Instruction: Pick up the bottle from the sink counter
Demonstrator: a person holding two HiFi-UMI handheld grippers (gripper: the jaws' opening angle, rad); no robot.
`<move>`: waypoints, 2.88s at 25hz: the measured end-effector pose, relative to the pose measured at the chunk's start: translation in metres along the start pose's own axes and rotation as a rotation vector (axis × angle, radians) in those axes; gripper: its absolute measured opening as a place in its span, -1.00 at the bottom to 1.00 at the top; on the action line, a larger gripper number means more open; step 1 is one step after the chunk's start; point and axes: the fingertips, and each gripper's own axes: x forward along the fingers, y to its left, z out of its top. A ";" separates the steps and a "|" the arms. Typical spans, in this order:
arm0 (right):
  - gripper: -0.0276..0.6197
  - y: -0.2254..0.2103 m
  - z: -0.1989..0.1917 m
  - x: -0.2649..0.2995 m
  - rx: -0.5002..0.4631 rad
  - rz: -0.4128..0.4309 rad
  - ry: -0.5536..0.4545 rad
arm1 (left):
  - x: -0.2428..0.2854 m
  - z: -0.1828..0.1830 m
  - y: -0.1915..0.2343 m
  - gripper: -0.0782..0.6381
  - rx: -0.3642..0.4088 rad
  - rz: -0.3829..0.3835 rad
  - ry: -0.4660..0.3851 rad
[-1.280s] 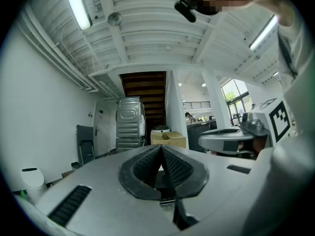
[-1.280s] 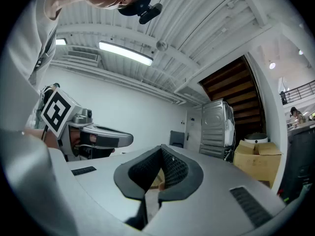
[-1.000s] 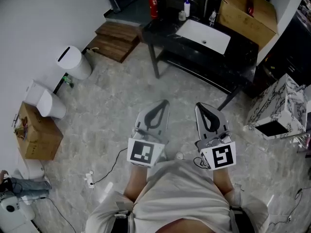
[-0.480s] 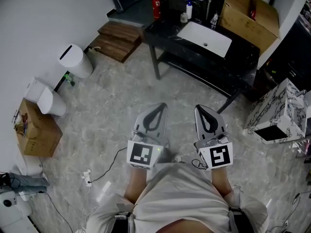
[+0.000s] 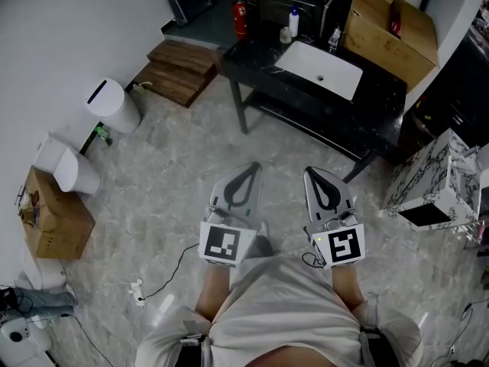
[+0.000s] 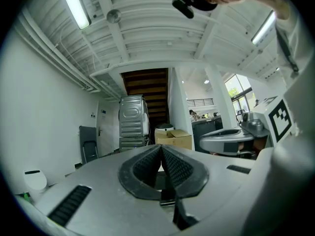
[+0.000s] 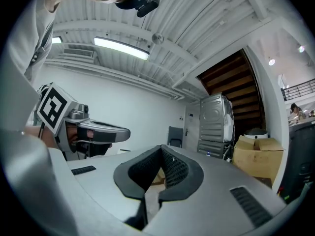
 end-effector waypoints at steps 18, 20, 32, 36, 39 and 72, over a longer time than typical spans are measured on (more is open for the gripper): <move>-0.93 -0.027 -0.016 0.112 -0.010 -0.068 0.050 | 0.087 -0.018 0.089 -0.77 -0.013 -0.074 0.015; -0.93 -0.029 -0.016 0.122 -0.015 -0.078 0.049 | 0.094 -0.019 0.098 -0.77 -0.013 -0.081 0.015; -0.93 -0.048 -0.030 0.164 -0.008 -0.086 0.073 | 0.136 -0.029 0.125 -0.77 -0.019 -0.092 0.024; -0.93 -0.061 -0.037 0.177 0.001 -0.078 0.071 | 0.154 -0.033 0.129 -0.77 -0.015 -0.088 0.031; -0.93 -0.073 -0.042 0.190 0.005 -0.067 0.071 | 0.170 -0.037 0.133 -0.77 -0.015 -0.080 0.037; -0.93 -0.218 -0.071 0.330 0.037 0.063 0.041 | 0.351 -0.038 0.184 -0.77 0.004 0.045 0.080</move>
